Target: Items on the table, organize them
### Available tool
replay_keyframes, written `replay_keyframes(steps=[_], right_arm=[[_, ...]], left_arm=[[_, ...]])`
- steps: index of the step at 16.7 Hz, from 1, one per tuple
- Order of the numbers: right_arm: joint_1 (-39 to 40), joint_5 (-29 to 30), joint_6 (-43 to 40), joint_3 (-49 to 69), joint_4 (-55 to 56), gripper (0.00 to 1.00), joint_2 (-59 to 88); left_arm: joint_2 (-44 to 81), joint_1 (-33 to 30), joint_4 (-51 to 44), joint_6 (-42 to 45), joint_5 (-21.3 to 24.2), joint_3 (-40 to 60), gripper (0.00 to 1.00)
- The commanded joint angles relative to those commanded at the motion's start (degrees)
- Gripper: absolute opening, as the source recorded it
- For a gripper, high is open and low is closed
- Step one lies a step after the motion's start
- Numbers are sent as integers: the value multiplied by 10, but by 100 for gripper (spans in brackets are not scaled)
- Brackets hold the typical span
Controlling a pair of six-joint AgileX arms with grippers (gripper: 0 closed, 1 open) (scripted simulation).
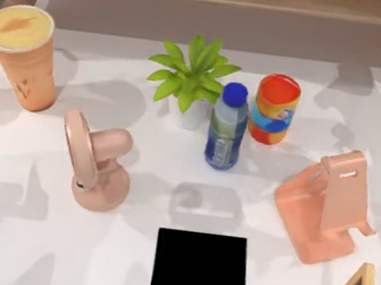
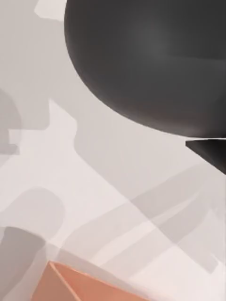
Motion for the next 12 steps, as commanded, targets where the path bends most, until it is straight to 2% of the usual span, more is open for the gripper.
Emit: replay_keyframes(steps=[5, 12], right_arm=[[126, 6, -171, 4, 13, 0, -45], [326, -12, -523, -70, 52, 0, -34]], left_arm=[[0, 0, 0, 0, 0, 0, 100], [0, 0, 0, 0, 0, 0, 100]])
